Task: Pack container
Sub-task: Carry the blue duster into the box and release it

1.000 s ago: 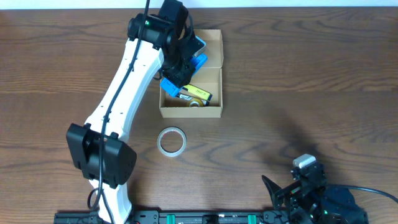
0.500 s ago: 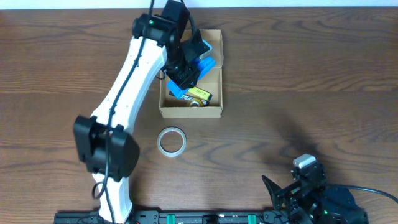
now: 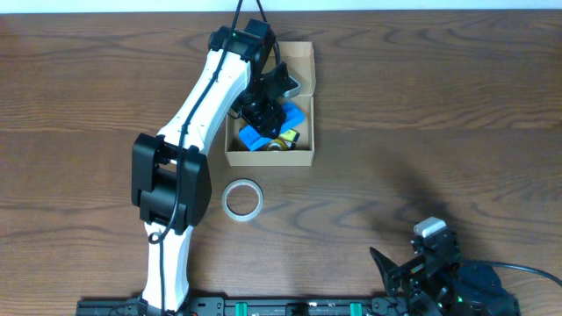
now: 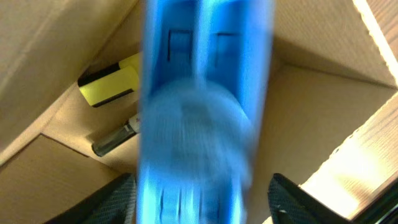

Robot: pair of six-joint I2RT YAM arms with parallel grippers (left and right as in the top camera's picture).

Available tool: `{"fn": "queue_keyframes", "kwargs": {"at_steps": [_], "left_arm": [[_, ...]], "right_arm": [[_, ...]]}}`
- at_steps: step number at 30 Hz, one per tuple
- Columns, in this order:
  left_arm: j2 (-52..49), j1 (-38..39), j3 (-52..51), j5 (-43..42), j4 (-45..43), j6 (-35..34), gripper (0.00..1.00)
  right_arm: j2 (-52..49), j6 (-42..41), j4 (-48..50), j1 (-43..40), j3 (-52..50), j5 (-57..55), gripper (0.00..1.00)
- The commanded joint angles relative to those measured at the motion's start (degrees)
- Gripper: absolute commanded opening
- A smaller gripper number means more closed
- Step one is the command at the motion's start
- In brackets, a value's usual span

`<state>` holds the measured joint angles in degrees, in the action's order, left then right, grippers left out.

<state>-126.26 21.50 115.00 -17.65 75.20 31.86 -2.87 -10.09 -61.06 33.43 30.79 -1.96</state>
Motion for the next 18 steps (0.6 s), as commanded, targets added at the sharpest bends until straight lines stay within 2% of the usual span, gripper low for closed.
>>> {"fn": "queue_keyframes", "kwargs": {"at_steps": [1,5,9,14,18], "left_arm": [[0.13,-0.04,0.11,-0.11,0.42,0.33,0.77],[0.13,-0.04,0.11,0.24,0.17,0.31,0.97],[0.42,-0.22,0.42,0.52,-0.98,-1.36,0.96],[2.54,-0.81,3.41,5.11,-0.26,-9.88,0.95],[8.24,-1.97,4.50,6.03,2.58,-15.93,0.95]], "right_arm": [[0.35,-0.59,-0.09,-0.46,0.11,-0.39,0.99],[0.35,-0.59,-0.09,-0.46,0.11,-0.39,0.99],[0.35,-0.59,-0.09,-0.46,0.11,-0.39,0.99],[0.35,-0.59,-0.09,-0.46,0.11,-0.39,0.99],[0.35,-0.59,-0.09,-0.46,0.11,-0.39,0.99]]}}
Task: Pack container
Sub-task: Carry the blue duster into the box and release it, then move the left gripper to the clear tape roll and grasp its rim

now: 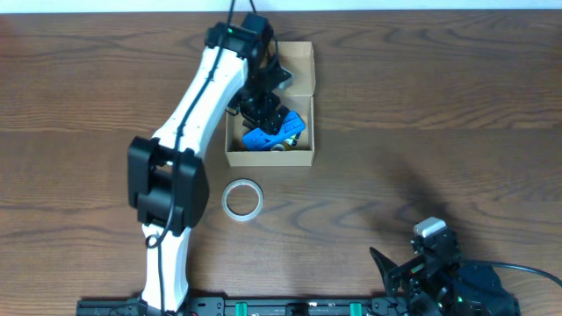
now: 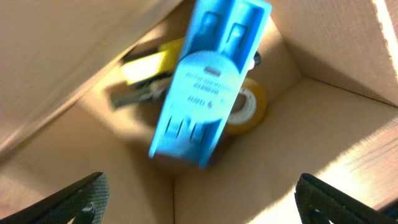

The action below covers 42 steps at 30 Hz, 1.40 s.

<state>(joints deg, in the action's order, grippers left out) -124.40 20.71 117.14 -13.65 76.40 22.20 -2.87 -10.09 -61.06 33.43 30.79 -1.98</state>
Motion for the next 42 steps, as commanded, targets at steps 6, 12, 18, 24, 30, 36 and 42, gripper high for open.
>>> {"fn": "queue_keyframes", "kwargs": {"at_steps": [6,12,18,24,30,36,42], "left_arm": [[15.34,-3.41,1.97,2.25,9.49,-11.28,0.95],[20.72,-5.84,-3.78,4.28,13.90,-16.63,0.95],[31.23,-5.92,-17.97,6.75,10.01,-23.56,0.95],[43.63,-5.90,-35.63,6.58,1.73,-39.89,0.95],[49.88,-5.51,-50.80,6.12,-5.86,-61.29,0.95],[49.22,-3.48,-59.10,4.33,-12.59,-75.25,0.95],[47.47,0.17,-64.87,4.37,-17.84,-86.18,0.95]], "right_arm": [[0.35,-0.59,-0.09,-0.46,0.11,-0.37,0.99],[0.35,-0.59,-0.09,-0.46,0.11,-0.37,0.99],[0.35,-0.59,-0.09,-0.46,0.11,-0.37,0.99],[0.35,-0.59,-0.09,-0.46,0.11,-0.37,0.99],[0.35,-0.59,-0.09,-0.46,0.11,-0.37,0.99],[0.35,-0.59,-0.07,-0.46,0.11,-0.37,0.99],[0.35,-0.59,-0.07,-0.46,0.11,-0.37,0.99]]}}
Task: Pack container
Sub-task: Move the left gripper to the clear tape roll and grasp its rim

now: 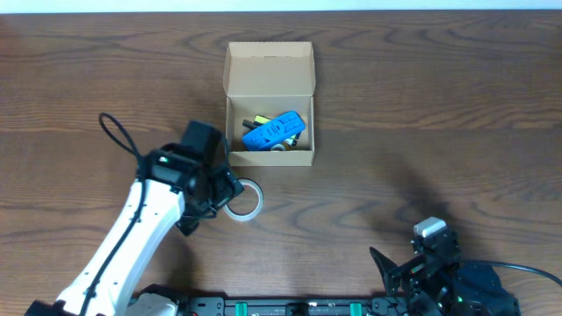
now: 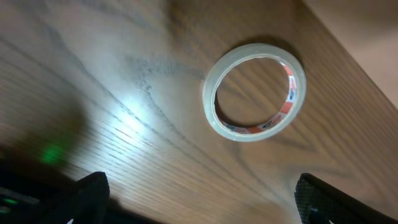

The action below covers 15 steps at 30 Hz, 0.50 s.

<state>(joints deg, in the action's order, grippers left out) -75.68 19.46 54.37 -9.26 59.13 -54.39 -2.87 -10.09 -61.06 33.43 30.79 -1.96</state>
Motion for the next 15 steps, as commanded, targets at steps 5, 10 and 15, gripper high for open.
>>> {"fn": "queue_keyframes", "kwargs": {"at_steps": [5,10,15], "left_arm": [[-3.78,4.61,-5.46,0.24,-6.19,-13.64,0.96],[-7.19,6.71,-6.67,0.76,-9.46,-16.39,0.96],[-11.72,6.95,-6.67,0.74,-13.42,-16.39,0.97]], "right_arm": [[0.35,-0.59,-0.09,-0.46,0.11,-0.39,0.99],[0.35,-0.59,-0.09,-0.46,0.11,-0.39,0.99],[0.35,-0.59,-0.07,-0.46,0.11,-0.39,0.99]]}}
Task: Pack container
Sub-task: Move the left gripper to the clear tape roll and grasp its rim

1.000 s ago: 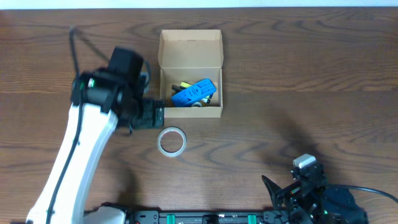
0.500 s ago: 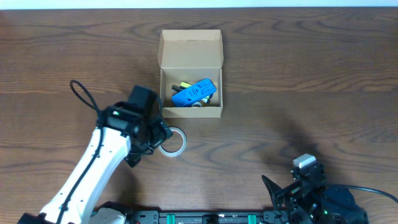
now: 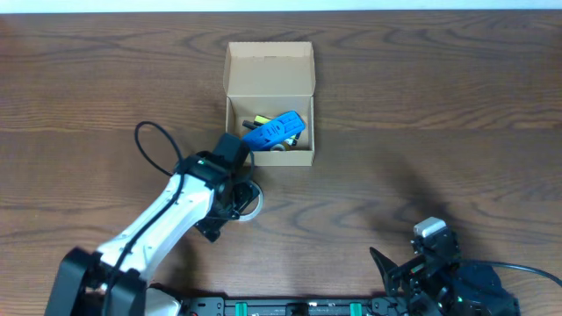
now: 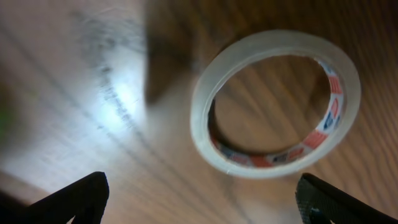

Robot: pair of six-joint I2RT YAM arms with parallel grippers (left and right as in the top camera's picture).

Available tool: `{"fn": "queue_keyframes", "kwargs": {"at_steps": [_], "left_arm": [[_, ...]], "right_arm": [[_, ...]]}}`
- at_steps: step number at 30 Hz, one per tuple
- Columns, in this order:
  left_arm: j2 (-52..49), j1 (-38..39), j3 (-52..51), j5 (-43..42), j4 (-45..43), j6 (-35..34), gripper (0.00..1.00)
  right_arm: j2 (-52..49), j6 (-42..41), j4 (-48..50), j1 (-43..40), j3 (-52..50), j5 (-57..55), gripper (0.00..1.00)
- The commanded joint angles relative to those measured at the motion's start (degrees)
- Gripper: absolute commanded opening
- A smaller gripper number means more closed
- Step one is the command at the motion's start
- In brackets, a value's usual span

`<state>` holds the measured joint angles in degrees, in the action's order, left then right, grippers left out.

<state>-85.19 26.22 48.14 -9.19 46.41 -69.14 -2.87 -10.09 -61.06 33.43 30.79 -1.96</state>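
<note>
An open cardboard box stands at the back middle of the table. Inside it lie a blue tape dispenser and a yellow-and-black item. A clear tape roll lies flat on the wood just in front of the box. My left gripper hovers over the roll's left side and covers part of it. In the left wrist view the tape roll fills the upper middle, while the left gripper is open, its fingertips wide apart on the near side of the roll. My right gripper rests at the front edge.
The box's flap stands up at its far side. A black cable loops off the left arm. Bare wood surrounds the box and the roll.
My left gripper has shifted right and come nearer to the tape roll, which now looks much larger in the wrist view. It is still open. The right arm has not moved.
My left gripper was inside the box, shut on the blue dispenser. Then it was open above the dispenser lying in the box. Later it was outside the box, open beside the tape roll, and now it is close over the roll.
</note>
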Motion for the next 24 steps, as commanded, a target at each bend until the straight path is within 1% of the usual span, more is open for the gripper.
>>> {"fn": "queue_keyframes", "kwargs": {"at_steps": [1,11,12,15,19,21,24], "left_arm": [[-3.41,0.20,-0.44,0.68,-1.62,-1.64,0.98],[-9.20,0.17,-0.44,1.09,-5.07,-1.81,1.00],[-9.75,0.17,-0.44,1.36,-5.07,-1.79,0.94],[-11.37,0.17,-0.44,1.97,-4.98,-1.79,0.91],[-12.39,0.17,-0.44,1.95,-5.03,-1.81,0.77],[-12.46,0.17,-0.44,1.97,-5.09,-1.81,0.65],[-12.48,0.17,-0.44,2.16,-5.14,-1.84,0.51]], "right_arm": [[0.35,-0.59,-0.09,-0.46,0.11,-0.39,0.99],[0.35,-0.59,-0.09,-0.46,0.11,-0.39,0.99],[0.35,-0.59,-0.09,-0.46,0.11,-0.39,0.99],[0.35,-0.59,-0.09,-0.46,0.11,-0.39,0.99],[0.35,-0.59,-0.09,-0.46,0.11,-0.39,0.99],[0.35,-0.59,-0.09,-0.46,0.11,-0.39,0.99],[0.35,-0.59,-0.09,-0.46,0.11,-0.39,0.99]]}}
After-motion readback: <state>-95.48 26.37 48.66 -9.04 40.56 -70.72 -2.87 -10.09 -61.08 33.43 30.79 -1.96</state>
